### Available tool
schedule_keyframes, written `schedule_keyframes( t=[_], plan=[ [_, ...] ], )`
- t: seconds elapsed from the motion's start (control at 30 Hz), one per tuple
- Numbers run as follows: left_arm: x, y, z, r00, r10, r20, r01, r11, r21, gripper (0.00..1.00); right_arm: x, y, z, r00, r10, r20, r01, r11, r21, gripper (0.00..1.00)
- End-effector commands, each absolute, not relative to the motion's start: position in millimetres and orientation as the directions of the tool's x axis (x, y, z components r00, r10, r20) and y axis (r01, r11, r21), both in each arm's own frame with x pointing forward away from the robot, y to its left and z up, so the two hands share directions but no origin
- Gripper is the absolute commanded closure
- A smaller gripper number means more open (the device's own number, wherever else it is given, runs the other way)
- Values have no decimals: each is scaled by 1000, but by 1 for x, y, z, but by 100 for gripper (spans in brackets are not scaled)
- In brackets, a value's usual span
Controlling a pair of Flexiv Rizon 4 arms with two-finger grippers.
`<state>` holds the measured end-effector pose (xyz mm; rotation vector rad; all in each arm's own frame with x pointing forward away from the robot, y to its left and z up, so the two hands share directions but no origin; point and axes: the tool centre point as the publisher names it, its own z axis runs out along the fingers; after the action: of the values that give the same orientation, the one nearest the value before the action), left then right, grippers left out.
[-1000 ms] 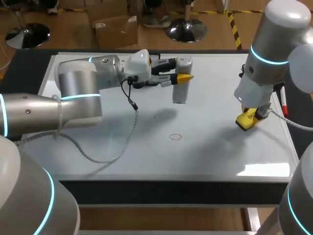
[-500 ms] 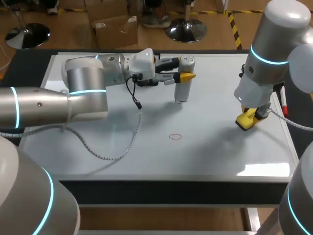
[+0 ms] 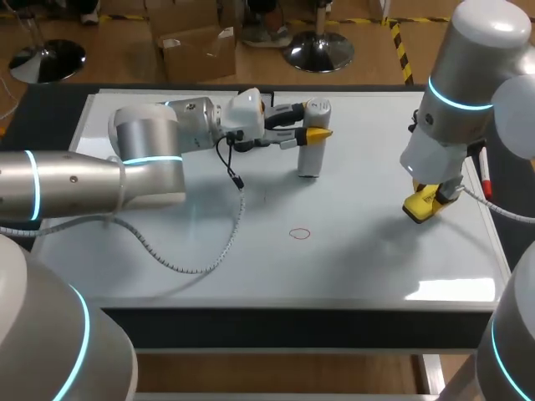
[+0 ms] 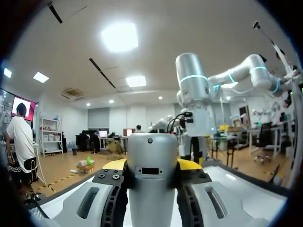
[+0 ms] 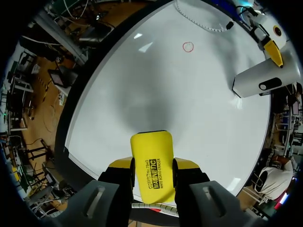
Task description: Pick up the inspection probe, press it on each red-marked spot on the whiteboard one by one, put down the probe, pick up the eraser, and wipe off all the red marks.
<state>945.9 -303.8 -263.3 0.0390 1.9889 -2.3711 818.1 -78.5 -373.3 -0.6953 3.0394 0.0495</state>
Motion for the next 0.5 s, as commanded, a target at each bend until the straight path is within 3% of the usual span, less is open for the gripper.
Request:
schedule_keyframes(
  t=[0.03, 0.5],
  plan=[
    [952, -306, -268, -999, -11, -48, 49, -180, -982, 100, 818, -79, -373, -900, -435, -27, -436, 900, 24, 100],
    [955, -305, -275, -999, 1, -49, 48, -169, -984, 100, 818, -79, -373, -900, -435, -27, -436, 900, 24, 100]
  ],
)
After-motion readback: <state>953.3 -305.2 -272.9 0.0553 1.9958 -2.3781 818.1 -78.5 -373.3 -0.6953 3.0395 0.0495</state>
